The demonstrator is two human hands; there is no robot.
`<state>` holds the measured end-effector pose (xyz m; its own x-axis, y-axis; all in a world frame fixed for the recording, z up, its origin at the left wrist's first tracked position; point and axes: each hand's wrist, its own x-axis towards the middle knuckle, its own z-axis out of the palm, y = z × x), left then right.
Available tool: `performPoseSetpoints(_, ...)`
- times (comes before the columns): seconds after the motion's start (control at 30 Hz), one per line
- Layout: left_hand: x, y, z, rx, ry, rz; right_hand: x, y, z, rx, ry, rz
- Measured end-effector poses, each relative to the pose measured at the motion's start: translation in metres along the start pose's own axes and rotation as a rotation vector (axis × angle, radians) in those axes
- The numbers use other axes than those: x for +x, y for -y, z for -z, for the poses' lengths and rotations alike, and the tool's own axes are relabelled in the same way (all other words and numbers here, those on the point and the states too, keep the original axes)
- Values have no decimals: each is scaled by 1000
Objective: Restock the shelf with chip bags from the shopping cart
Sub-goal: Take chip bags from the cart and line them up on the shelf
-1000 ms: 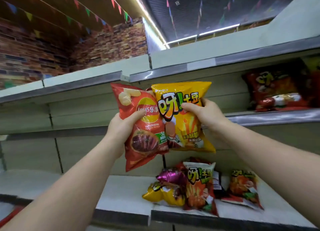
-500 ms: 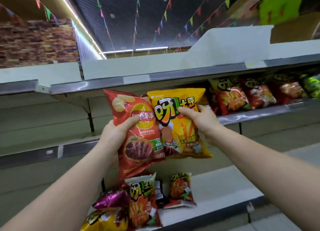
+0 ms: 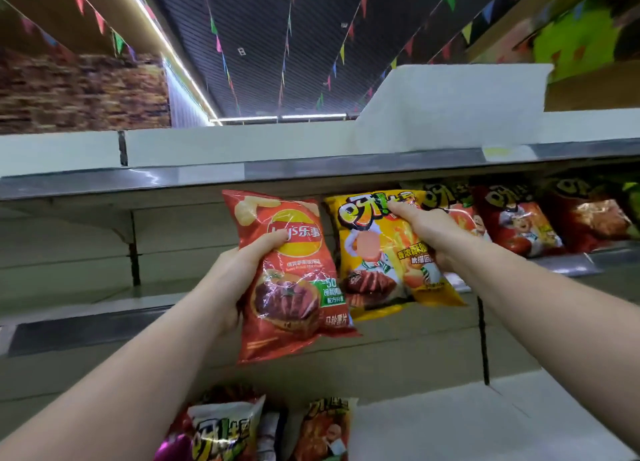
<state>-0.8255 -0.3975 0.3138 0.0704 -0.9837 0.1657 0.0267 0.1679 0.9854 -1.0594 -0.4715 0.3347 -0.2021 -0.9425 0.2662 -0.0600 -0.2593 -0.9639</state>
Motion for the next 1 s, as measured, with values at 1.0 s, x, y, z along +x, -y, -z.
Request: performPoseSetpoints(1.0, 99, 1, -31, 67, -7, 11, 107, -22, -6, -521, -190, 306)
